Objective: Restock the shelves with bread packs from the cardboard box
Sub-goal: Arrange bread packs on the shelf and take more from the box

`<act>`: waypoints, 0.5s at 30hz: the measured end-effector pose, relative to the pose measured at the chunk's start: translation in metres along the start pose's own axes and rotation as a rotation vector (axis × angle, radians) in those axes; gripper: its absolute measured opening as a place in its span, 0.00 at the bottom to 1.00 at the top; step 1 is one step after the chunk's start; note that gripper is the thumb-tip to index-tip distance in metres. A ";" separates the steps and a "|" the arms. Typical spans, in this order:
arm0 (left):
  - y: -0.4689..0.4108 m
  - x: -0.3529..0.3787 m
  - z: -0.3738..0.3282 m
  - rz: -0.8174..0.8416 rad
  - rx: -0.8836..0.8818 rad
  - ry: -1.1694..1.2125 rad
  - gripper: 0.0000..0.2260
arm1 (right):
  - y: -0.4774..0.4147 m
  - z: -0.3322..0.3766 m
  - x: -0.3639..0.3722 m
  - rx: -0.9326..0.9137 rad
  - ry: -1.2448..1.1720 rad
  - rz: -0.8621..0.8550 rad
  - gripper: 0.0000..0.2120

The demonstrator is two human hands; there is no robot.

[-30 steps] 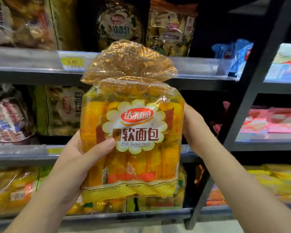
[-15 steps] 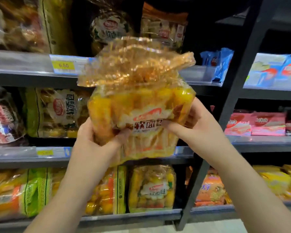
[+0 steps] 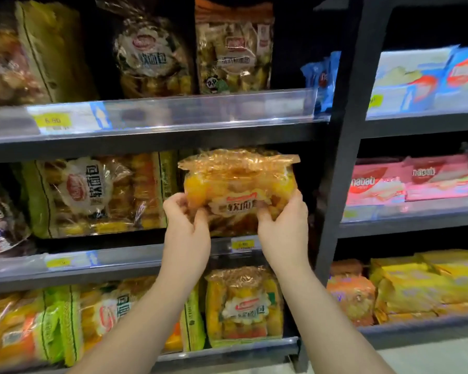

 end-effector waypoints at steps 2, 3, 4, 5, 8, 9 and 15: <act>-0.006 0.004 0.003 0.014 -0.033 -0.071 0.15 | -0.006 -0.001 0.006 0.035 -0.005 0.013 0.28; -0.009 0.004 0.002 0.018 -0.048 -0.094 0.17 | -0.009 0.000 0.008 0.048 -0.009 0.022 0.29; -0.014 0.004 0.003 0.024 -0.062 -0.114 0.19 | -0.013 -0.001 0.011 0.056 -0.018 0.037 0.29; -0.019 0.005 0.003 0.038 -0.076 -0.136 0.21 | -0.015 -0.001 0.014 0.055 -0.016 0.058 0.27; -0.032 0.011 0.004 0.093 -0.119 -0.161 0.27 | -0.017 -0.010 0.027 0.021 0.102 0.140 0.29; -0.037 0.014 0.007 0.108 -0.133 -0.166 0.29 | -0.017 -0.011 0.031 0.021 0.154 0.173 0.32; -0.058 0.023 0.026 0.147 -0.262 -0.220 0.19 | -0.033 -0.016 0.036 0.017 0.354 0.335 0.39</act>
Point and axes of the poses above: each hand's wrist, its own y-axis away from the middle knuckle, its own x-axis out of the palm, z = x × y, the point moved 5 cm from there along -y, towards the middle knuckle, and after that the axes turned 7 degrees about y, right-handed, at the moved point
